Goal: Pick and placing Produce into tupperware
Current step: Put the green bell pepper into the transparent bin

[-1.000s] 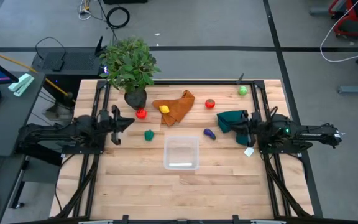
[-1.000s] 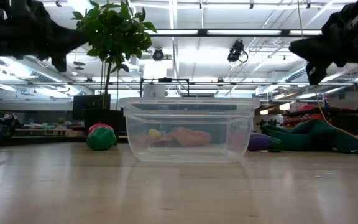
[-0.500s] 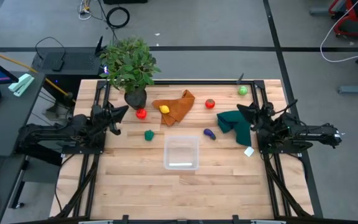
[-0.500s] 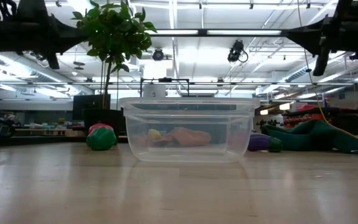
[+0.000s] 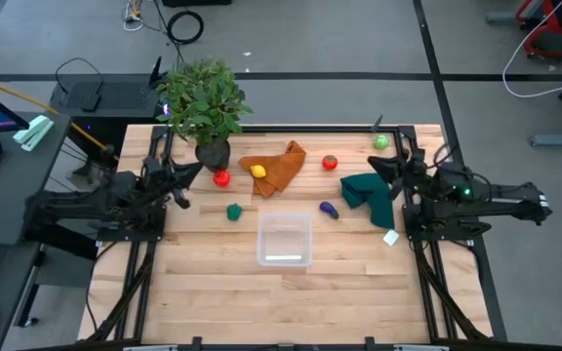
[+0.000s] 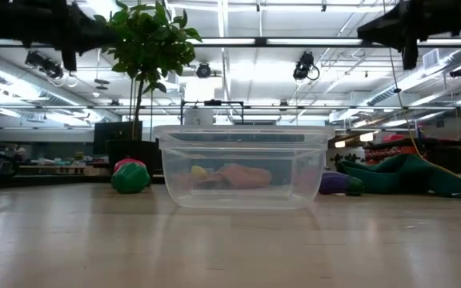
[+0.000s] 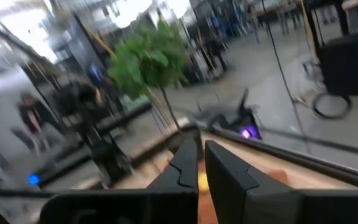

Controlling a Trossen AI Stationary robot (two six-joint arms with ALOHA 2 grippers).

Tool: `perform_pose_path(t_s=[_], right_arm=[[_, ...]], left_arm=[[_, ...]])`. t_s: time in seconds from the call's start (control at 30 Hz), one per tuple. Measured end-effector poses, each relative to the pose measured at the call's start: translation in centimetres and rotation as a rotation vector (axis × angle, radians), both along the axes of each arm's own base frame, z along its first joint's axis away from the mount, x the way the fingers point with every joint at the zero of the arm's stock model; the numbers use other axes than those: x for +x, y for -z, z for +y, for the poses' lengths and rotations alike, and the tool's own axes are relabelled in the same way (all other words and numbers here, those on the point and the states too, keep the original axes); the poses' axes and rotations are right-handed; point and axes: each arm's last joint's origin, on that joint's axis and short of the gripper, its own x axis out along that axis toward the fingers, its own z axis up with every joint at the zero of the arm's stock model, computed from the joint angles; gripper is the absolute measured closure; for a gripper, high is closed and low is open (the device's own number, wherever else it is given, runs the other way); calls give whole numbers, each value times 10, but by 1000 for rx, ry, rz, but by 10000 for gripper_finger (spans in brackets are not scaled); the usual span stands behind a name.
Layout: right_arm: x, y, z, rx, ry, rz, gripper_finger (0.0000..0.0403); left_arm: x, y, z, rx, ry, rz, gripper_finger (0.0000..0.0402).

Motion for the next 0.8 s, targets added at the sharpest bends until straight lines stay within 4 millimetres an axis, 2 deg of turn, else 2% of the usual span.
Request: perform_pose_path(t_s=[0.23, 0.5, 0.63, 0.8], right_arm=[[-1, -62, 0, -12, -2, 184, 402], [-17, -130, 2, 12, -32, 306, 402], [-26, -148, 2, 19, -36, 390, 402], [-31, -147, 3, 53, -31, 544, 402]], left_arm=[[17, -54, -1, 7, 73, 120, 391], [51, -107, 0, 25, 81, 187, 384], [68, -125, -1, 92, 80, 222, 378], [89, -129, -5, 152, 104, 286, 383]])
